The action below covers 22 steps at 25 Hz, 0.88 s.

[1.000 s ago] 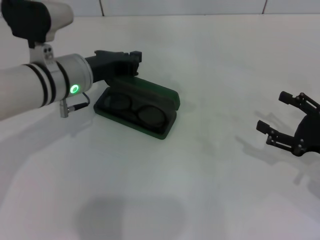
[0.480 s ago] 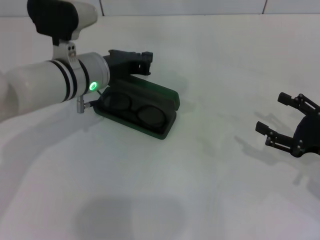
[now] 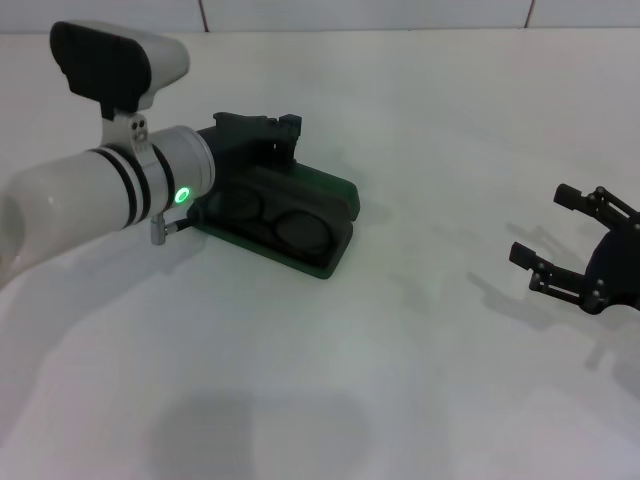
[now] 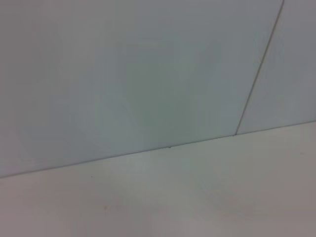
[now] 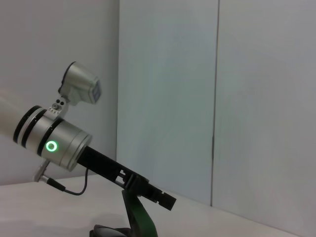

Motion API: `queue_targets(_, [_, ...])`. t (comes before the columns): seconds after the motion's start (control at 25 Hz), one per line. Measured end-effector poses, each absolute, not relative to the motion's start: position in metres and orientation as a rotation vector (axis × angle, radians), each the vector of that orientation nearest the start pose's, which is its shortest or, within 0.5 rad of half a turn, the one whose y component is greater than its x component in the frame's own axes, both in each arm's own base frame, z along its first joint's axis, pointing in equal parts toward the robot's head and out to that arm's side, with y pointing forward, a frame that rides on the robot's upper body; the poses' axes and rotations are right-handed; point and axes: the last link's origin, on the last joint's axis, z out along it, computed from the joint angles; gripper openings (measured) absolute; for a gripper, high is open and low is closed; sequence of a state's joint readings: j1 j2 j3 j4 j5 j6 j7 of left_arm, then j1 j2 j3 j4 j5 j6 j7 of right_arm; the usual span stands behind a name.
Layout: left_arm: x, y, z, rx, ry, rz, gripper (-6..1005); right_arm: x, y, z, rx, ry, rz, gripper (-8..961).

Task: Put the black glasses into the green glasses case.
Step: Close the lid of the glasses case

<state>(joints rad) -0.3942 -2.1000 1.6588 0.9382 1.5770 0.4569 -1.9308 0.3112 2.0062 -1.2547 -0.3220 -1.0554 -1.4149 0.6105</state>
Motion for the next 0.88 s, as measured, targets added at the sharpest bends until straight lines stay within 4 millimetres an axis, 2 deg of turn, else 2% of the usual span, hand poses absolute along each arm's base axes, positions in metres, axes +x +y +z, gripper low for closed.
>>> queue_targets(0.32, [-0.226, 0.373, -0.066, -2.219, -0.875, -0.519, 89, 0.31, 0.28, -0.019, -2.333, 0.255, 0.832, 875])
queue_targets(0.88, [-0.236, 0.361, -0.071, -2.236, -0.886, -0.498, 91, 0.309, 0.28, -0.019, -2.334, 0.254, 0.832, 875])
